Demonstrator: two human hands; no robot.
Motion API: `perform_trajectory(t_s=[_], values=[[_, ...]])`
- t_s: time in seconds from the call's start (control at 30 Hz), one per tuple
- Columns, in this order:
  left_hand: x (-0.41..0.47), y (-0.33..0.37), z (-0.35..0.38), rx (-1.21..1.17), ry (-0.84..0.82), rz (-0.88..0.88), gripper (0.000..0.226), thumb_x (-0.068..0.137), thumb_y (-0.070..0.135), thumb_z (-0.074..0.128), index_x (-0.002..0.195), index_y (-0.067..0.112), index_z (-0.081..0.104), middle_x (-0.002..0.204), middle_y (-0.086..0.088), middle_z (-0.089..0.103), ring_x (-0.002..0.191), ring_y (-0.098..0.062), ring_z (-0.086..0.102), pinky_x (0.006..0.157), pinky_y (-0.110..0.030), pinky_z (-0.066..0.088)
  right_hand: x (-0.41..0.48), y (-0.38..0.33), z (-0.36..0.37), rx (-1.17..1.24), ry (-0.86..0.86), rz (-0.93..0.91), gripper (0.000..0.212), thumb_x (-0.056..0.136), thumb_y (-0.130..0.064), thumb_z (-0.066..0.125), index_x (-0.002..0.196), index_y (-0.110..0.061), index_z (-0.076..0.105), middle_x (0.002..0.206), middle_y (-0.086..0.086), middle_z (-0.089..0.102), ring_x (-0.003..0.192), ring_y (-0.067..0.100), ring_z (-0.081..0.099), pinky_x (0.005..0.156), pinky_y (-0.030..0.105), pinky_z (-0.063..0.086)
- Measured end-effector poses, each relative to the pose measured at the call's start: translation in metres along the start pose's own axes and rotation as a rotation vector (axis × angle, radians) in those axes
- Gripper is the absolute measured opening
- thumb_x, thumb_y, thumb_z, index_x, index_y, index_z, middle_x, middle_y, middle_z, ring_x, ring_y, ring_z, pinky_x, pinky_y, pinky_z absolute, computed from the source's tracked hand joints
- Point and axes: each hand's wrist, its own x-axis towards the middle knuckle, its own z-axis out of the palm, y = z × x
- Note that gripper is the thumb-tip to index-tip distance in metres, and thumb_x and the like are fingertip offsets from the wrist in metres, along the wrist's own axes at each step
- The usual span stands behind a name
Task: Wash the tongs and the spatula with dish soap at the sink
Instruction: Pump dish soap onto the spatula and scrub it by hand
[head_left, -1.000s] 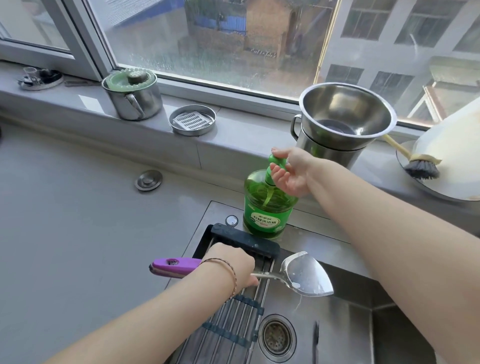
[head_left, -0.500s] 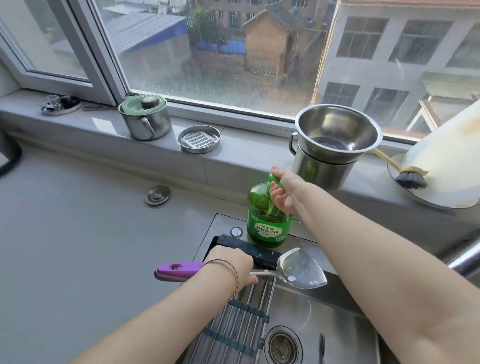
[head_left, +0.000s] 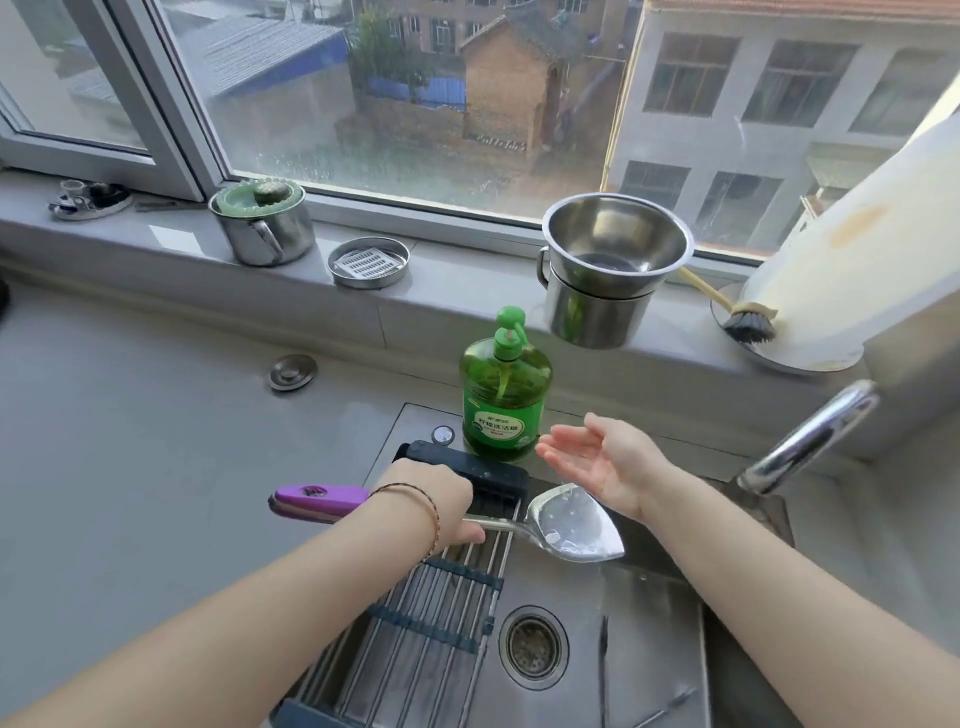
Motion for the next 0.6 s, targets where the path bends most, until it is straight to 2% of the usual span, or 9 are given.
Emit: perform_trajectory(t_s=[0.07,0.1,0.2,0.27,0.33,0.4,0.47,0.53,0.6], values=[[-0.007,0.010,0.000,0.001,0.004,0.015,0.049,0.091,0.057,0.036,0.089,0.012,0.055,0.086,-0.007,0.061,0.077,-0.025,0.058,0.069,-0.031,0.042,-0.015,0.023,-0.025,-0.071,0.040,-0.128,0.045,0.103,-0.021,0.031,0.088,0.010,0.060,0.087,0.022,0.065,0.082,0.030,0.065,0.071,0.029,0.059],[-0.011,0.016,-0.001,-0.004,0.012,0.029,0.048,0.091,0.058,0.036,0.086,0.013,0.053,0.082,-0.005,0.058,0.074,-0.024,0.055,0.068,-0.031,0.042,-0.022,0.035,-0.035,-0.195,0.074,-0.192,0.042,0.103,-0.020,0.032,0.094,0.008,0.062,0.091,0.019,0.065,0.088,0.029,0.064,0.079,0.031,0.057],[-0.021,0.034,-0.002,-0.016,0.044,0.071,0.049,0.091,0.058,0.034,0.094,0.014,0.056,0.092,-0.008,0.063,0.084,-0.026,0.062,0.069,-0.030,0.043,-0.050,0.073,-0.064,-0.960,0.047,-0.452,0.035,0.101,-0.024,0.035,0.121,-0.006,0.057,0.116,0.006,0.060,0.113,0.020,0.054,0.103,0.031,0.040],[-0.027,0.041,-0.003,-0.005,0.065,0.092,0.049,0.092,0.057,0.034,0.097,0.013,0.056,0.103,-0.007,0.065,0.094,-0.025,0.063,0.070,-0.030,0.041,-0.066,0.095,-0.083,-1.503,-0.118,-0.592,0.062,0.095,-0.048,0.031,0.144,-0.011,0.032,0.147,-0.001,0.037,0.136,0.015,0.031,0.114,0.022,0.015],[-0.036,0.046,-0.001,0.032,0.061,0.114,0.047,0.093,0.055,0.035,0.095,0.013,0.055,0.104,-0.006,0.065,0.095,-0.026,0.063,0.069,-0.030,0.040,-0.072,0.104,-0.109,-1.818,-0.124,-0.590,0.092,0.078,-0.072,0.018,0.150,-0.016,0.009,0.158,-0.004,0.010,0.145,0.010,0.008,0.112,0.018,-0.004],[-0.044,0.051,0.002,0.076,0.066,0.139,0.047,0.094,0.053,0.033,0.099,0.012,0.057,0.104,-0.007,0.065,0.095,-0.026,0.064,0.069,-0.030,0.039,-0.075,0.099,-0.130,-1.912,0.055,-0.533,0.096,0.078,-0.075,0.018,0.151,-0.016,0.001,0.159,0.000,-0.003,0.146,0.011,-0.001,0.113,0.021,-0.008],[-0.050,0.060,0.005,0.106,0.098,0.165,0.047,0.096,0.050,0.032,0.102,0.011,0.057,0.104,-0.006,0.066,0.095,-0.025,0.064,0.068,-0.030,0.039,-0.074,0.099,-0.139,-1.897,0.131,-0.546,0.098,0.079,-0.077,0.022,0.150,-0.013,0.001,0.159,0.004,-0.004,0.146,0.015,-0.003,0.116,0.024,-0.005],[-0.053,0.069,0.006,0.128,0.147,0.189,0.045,0.096,0.048,0.033,0.104,0.012,0.058,0.105,-0.007,0.065,0.095,-0.025,0.064,0.068,-0.030,0.039,-0.077,0.112,-0.132,-1.924,0.032,-0.638,0.112,0.067,-0.086,0.008,0.150,-0.012,-0.003,0.157,0.002,-0.012,0.144,0.015,-0.015,0.111,0.019,-0.015],[-0.054,0.072,0.006,0.145,0.169,0.198,0.045,0.096,0.048,0.033,0.104,0.011,0.058,0.105,-0.007,0.065,0.095,-0.025,0.064,0.068,-0.030,0.038,-0.087,0.130,-0.126,-1.903,-0.108,-0.651,0.106,0.071,-0.083,0.012,0.147,-0.013,-0.013,0.152,-0.001,-0.021,0.139,0.014,-0.025,0.105,0.012,-0.026]])
